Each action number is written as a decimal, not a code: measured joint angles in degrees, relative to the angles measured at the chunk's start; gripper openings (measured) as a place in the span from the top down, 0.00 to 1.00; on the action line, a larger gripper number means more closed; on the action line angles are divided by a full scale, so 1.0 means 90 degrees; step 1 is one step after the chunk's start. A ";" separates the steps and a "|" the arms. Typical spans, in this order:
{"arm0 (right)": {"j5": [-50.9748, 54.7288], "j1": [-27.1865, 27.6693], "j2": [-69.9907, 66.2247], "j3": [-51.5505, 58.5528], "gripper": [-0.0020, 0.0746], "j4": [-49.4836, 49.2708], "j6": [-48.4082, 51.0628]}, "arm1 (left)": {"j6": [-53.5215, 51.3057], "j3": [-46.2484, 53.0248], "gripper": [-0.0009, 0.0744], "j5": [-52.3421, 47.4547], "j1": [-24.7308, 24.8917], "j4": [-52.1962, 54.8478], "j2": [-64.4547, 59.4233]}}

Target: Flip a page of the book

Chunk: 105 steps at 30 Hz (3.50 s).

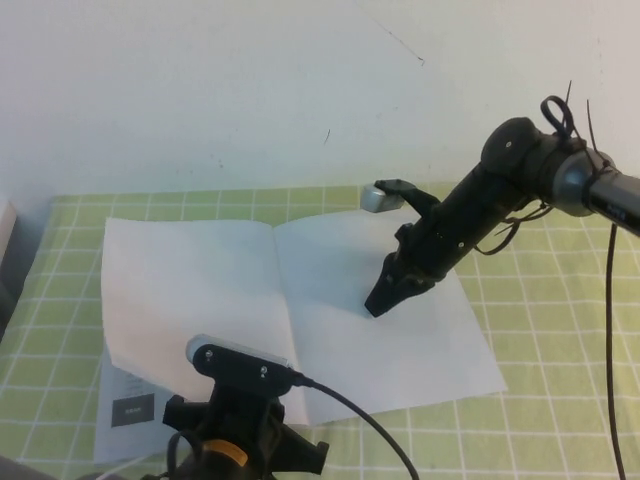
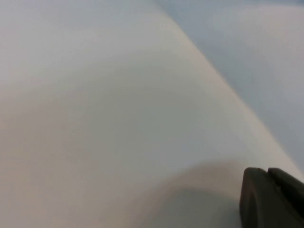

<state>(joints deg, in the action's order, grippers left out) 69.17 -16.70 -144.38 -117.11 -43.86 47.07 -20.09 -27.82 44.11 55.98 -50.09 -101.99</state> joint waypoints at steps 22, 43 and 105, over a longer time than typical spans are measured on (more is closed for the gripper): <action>0.0020 -0.0035 0.0391 0.0011 0.98 0.1813 -0.1332 | -0.0651 0.0062 0.99 -0.1110 -0.0013 -0.0681 0.3167; -0.1742 0.0498 0.5054 0.4741 0.98 -0.0845 0.1794 | -0.6998 0.0126 0.99 -0.0623 -0.0013 -0.5491 0.7312; -0.5499 0.0498 1.3633 0.9452 0.98 -0.3365 0.5489 | -0.8495 0.0657 0.99 0.0584 -0.0013 -0.5834 0.9594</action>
<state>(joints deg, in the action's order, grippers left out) 19.68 -12.22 -21.68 -32.04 -74.14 96.48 -96.55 -21.91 49.36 55.87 -102.60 -15.65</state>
